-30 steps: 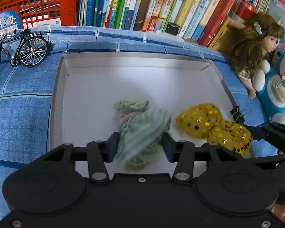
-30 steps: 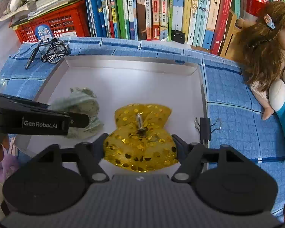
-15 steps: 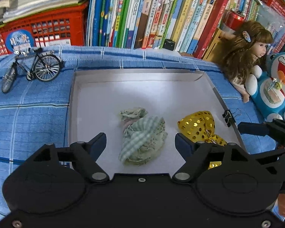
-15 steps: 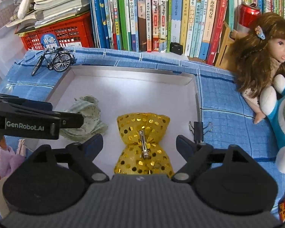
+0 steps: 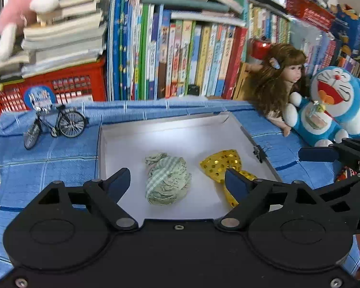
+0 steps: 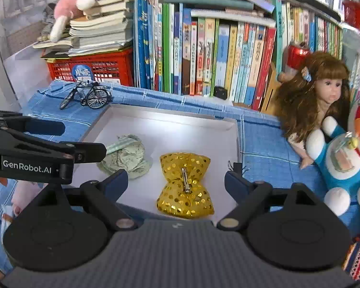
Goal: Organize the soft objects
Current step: 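Open both grippers and pull them back from the tray toward the table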
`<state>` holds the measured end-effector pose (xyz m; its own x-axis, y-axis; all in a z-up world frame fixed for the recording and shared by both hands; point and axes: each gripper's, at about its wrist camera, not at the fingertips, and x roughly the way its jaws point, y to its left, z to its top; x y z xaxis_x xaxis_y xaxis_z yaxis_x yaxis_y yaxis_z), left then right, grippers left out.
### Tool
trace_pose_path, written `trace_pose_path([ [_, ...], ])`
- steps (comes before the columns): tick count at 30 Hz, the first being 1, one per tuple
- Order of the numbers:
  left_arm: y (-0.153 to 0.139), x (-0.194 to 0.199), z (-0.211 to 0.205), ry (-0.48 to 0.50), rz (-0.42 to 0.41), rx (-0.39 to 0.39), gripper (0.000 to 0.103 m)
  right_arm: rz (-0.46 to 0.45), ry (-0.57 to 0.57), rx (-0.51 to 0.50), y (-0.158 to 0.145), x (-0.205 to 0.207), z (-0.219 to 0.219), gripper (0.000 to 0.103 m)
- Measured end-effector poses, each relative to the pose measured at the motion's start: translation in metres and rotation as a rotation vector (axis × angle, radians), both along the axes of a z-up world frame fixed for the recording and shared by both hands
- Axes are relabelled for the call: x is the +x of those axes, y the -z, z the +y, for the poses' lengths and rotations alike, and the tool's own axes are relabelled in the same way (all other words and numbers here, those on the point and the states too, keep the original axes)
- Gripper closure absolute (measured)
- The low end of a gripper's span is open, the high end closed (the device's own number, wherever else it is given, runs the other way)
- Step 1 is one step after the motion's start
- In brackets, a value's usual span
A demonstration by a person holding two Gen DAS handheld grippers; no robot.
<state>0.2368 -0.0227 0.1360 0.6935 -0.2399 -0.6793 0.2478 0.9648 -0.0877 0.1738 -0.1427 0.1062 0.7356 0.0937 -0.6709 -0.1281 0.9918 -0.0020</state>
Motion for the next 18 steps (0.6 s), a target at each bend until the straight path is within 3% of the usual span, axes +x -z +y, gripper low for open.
trace_pose_path([
  [18,-0.018,-0.118,0.016,0.024,-0.161,-0.087,0.015,-0.212,-0.065,-0.016,-0.024,-0.107,0.014,0.006],
])
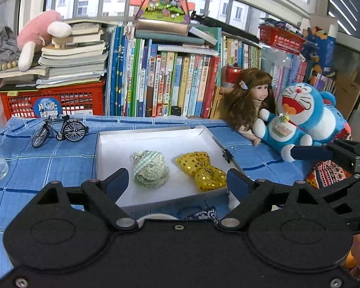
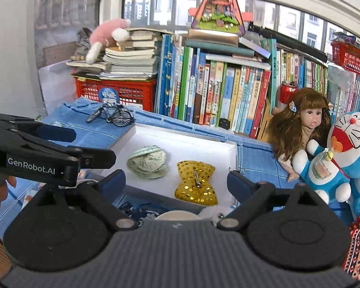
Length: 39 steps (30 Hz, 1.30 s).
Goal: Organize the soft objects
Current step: 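Open both grippers and pull them back from the tray toward the table, then grasp the small beige cork piece with the left gripper while the right gripper grasps the pink-and-green scrunchie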
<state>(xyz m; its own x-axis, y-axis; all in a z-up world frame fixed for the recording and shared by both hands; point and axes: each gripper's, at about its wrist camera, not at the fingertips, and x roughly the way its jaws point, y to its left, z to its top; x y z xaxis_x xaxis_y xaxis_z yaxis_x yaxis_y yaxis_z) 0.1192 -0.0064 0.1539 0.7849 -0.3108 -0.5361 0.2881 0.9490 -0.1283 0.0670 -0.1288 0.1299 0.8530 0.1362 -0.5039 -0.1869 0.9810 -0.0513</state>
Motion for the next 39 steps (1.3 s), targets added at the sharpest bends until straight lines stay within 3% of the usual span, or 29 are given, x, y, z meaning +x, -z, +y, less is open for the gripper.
trace_pose_path([
  [11,0.016,-0.059,0.014,-0.004,-0.037,-0.062,0.013,-0.050,-0.034,0.082,0.018,-0.050,0.003,0.005],
  [19,0.035,-0.094,0.015,-0.028,-0.085,-0.025,0.012,-0.076,-0.031,0.075,0.039,-0.076,0.006,0.003],
  [29,0.086,-0.129,0.034,-0.162,-0.087,0.091,0.012,-0.051,-0.019,0.058,0.089,-0.089,0.020,0.003],
  [36,0.122,-0.136,0.058,-0.318,-0.056,0.157,0.012,-0.060,0.036,0.035,0.119,-0.087,0.033,0.003],
  [39,0.131,-0.135,0.070,-0.387,-0.049,0.163,0.020,-0.057,0.050,0.024,0.127,-0.084,0.039,0.008],
])
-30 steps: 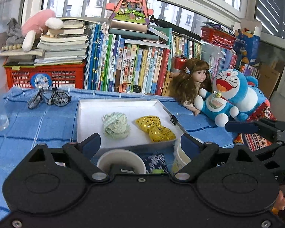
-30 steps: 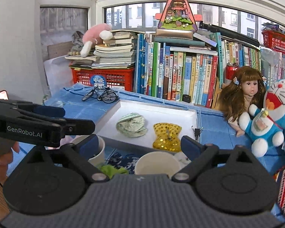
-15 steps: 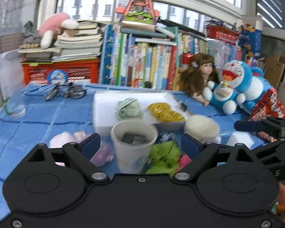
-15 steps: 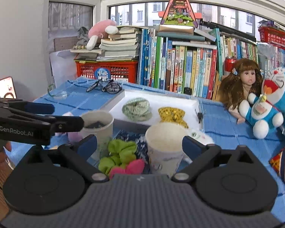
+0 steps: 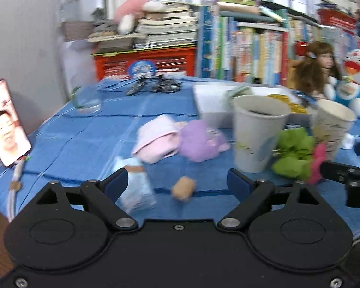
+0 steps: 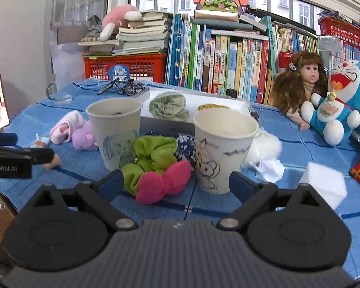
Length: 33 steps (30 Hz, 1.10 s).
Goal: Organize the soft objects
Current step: 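Grasp the small beige cork piece with the left gripper while the right gripper grasps the pink-and-green scrunchie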
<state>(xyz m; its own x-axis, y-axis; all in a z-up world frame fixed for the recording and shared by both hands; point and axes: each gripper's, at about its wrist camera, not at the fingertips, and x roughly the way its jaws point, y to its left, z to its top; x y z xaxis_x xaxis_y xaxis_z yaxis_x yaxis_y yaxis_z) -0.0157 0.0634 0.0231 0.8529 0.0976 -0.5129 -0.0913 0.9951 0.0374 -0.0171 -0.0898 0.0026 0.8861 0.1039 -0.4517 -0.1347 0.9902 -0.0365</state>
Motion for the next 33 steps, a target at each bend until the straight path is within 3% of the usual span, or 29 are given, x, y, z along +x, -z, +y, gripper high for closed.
trace_pose_path([
  [2,0.006,0.001,0.006,-0.002,0.015,-0.007,0.036,0.004,0.010,-0.001,0.004,0.002,0.003,0.012],
  [5,0.012,0.005,0.009,0.045,0.043,-0.019,0.052,0.005,0.023,0.009,0.008,0.004,0.006,0.020],
  [7,0.015,0.010,0.007,0.073,0.058,-0.024,0.057,0.010,0.028,0.012,0.010,0.006,0.010,0.024],
  [12,0.025,0.020,0.000,0.093,0.063,-0.001,0.063,0.005,0.030,-0.004,0.015,0.008,0.020,0.032],
  [20,0.029,0.030,-0.005,0.113,0.067,0.007,0.077,-0.018,0.038,-0.036,0.017,0.011,0.032,0.033],
  [33,0.032,0.034,-0.010,0.130,0.063,0.002,0.078,-0.010,0.023,-0.055,0.023,0.020,0.039,0.035],
])
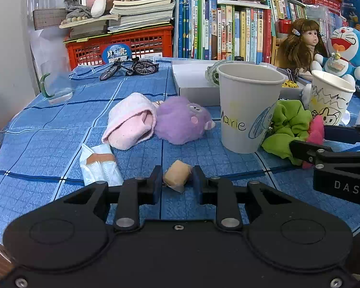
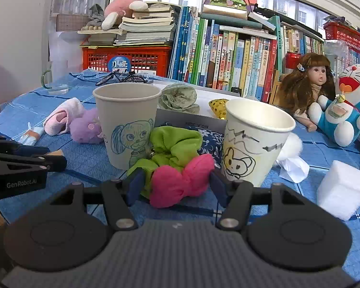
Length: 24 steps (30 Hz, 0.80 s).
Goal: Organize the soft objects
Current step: 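Grasp the small beige cork piece with the left gripper while the right gripper grasps the pink-and-green scrunchie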
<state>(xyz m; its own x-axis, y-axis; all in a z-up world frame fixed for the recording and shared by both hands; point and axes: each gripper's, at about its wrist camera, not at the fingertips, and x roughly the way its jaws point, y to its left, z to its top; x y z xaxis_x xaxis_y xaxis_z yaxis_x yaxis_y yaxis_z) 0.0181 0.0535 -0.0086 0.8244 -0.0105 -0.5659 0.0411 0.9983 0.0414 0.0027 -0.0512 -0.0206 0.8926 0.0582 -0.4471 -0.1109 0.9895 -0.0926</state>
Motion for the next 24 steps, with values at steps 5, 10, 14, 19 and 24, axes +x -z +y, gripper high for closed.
trace_pose_path([
  [5,0.001,0.002,0.001,0.001,-0.007,-0.013,0.077,0.036,-0.005,0.025,0.006,0.008,-0.002,0.041],
  [10,0.004,0.002,-0.001,0.002,-0.023,-0.002,0.076,0.036,-0.008,0.009,0.010,0.009,0.001,0.042],
  [14,0.000,0.002,-0.001,-0.017,-0.007,0.010,0.051,0.035,-0.003,0.024,0.007,0.007,0.000,0.044],
  [19,0.002,0.002,0.002,-0.013,-0.008,0.003,0.050,0.020,-0.004,0.024,0.003,0.000,-0.001,0.047],
  [24,-0.001,0.002,0.001,0.021,-0.002,-0.015,0.080,0.003,-0.004,0.030,-0.004,-0.006,-0.002,0.051],
])
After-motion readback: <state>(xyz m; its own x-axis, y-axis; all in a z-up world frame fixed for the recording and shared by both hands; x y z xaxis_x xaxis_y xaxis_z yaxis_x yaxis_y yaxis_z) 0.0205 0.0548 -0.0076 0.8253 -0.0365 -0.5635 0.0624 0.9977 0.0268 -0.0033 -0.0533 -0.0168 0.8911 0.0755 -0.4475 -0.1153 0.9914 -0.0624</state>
